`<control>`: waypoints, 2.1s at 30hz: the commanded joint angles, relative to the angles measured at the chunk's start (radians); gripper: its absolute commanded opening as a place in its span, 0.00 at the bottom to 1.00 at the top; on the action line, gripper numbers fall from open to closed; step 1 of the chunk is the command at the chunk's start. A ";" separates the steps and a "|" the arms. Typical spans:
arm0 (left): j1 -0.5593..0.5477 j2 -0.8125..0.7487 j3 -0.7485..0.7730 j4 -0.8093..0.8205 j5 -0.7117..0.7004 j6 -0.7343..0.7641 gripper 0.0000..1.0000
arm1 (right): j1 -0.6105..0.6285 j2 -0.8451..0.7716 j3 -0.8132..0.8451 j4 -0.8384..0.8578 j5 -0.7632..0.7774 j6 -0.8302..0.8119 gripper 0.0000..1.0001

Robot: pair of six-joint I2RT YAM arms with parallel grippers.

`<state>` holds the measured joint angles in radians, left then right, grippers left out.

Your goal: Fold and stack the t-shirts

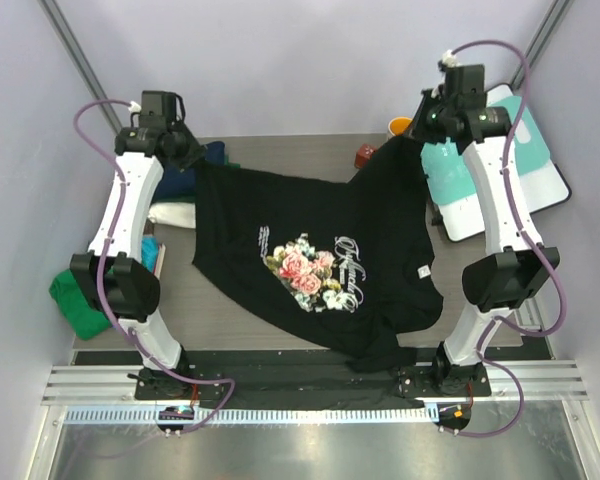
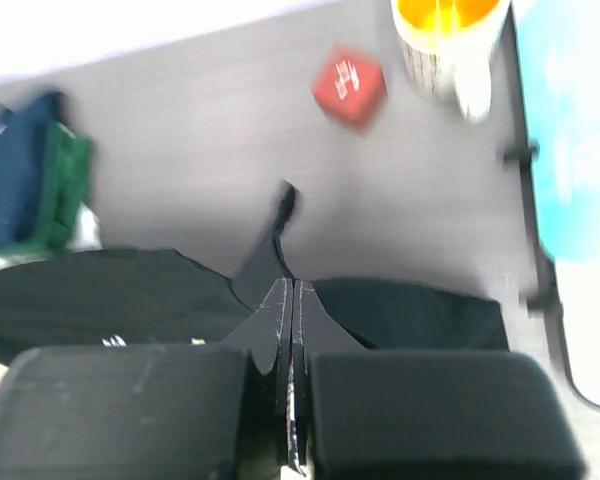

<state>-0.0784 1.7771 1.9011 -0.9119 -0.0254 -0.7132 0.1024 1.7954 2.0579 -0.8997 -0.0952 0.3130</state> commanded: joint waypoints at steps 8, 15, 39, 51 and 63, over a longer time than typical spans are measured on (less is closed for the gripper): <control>0.008 0.065 0.387 -0.149 -0.077 0.044 0.00 | -0.047 0.226 0.545 0.047 -0.190 0.092 0.01; 0.005 -0.085 0.234 -0.056 -0.074 -0.018 0.00 | -0.063 0.105 0.496 0.146 -0.228 0.133 0.01; -0.021 -0.668 0.110 -0.125 -0.202 0.058 0.00 | -0.254 -0.320 0.544 0.243 -0.425 0.291 0.01; -0.020 -0.561 0.021 -0.079 -0.214 0.093 0.00 | -0.288 -0.232 0.515 0.318 -0.482 0.367 0.01; -0.001 -0.303 -0.171 0.097 -0.191 0.127 0.00 | -0.277 0.019 0.326 0.294 -0.525 0.337 0.01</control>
<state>-0.0891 1.3689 1.7599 -0.9222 -0.2089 -0.6197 -0.1795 1.7550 2.4504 -0.6430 -0.6025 0.6533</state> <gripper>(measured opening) 0.005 0.017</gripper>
